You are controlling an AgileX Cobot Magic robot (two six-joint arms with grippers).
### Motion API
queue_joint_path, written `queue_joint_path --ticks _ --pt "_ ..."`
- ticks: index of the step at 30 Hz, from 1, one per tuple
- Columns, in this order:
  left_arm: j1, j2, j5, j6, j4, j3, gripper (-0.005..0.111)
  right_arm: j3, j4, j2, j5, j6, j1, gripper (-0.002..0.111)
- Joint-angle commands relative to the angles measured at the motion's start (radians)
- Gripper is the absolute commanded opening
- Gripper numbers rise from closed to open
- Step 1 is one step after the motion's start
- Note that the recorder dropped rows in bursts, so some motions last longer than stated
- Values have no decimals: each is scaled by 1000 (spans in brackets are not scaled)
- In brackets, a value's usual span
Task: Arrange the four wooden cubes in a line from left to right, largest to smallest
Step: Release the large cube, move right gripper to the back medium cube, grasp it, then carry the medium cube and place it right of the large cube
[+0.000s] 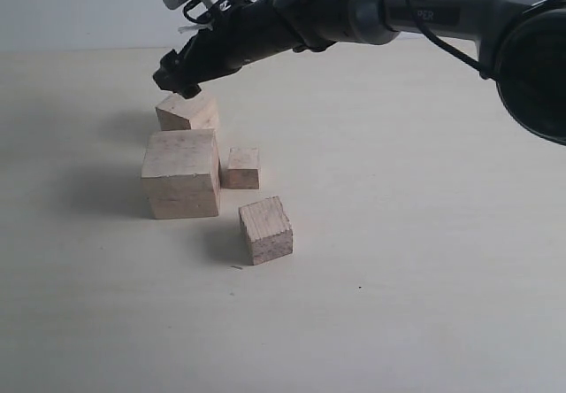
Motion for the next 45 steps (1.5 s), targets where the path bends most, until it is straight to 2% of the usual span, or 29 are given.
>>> queue_joint_path --ticks 1,23,25,27,28,29,30,32,34,36,39,45 --pt "-5 -6 -6 0 0 0 0 -7 46 23 -2 9 -1 90" --pt "-5 -6 -6 0 0 0 0 -10 96 117 -12 -26 -1 90" --pt "-5 -6 -6 0 0 0 0 -10 99 117 -12 -26 -1 84" --pt "-5 -6 -6 0 0 0 0 -10 99 117 -12 -20 -1 66" --pt "-5 -6 -6 0 0 0 0 -10 99 117 -6 -20 -1 51" --pt "-5 -6 -6 0 0 0 0 -10 99 117 -4 -18 -1 42" --pt "-5 -6 -6 0 0 0 0 -10 99 117 -2 -16 -1 28" --pt "-5 -6 -6 0 0 0 0 -10 99 117 4 -11 -3 17" --pt "-5 -6 -6 0 0 0 0 -10 81 108 33 -11 -10 10" --pt "-5 -6 -6 0 0 0 0 -29 -17 83 70 25 -19 0" --pt "-5 -6 -6 0 0 0 0 -62 -163 20 87 218 -30 0" --pt "-5 -6 -6 0 0 0 0 -89 -227 -58 172 246 -35 0"
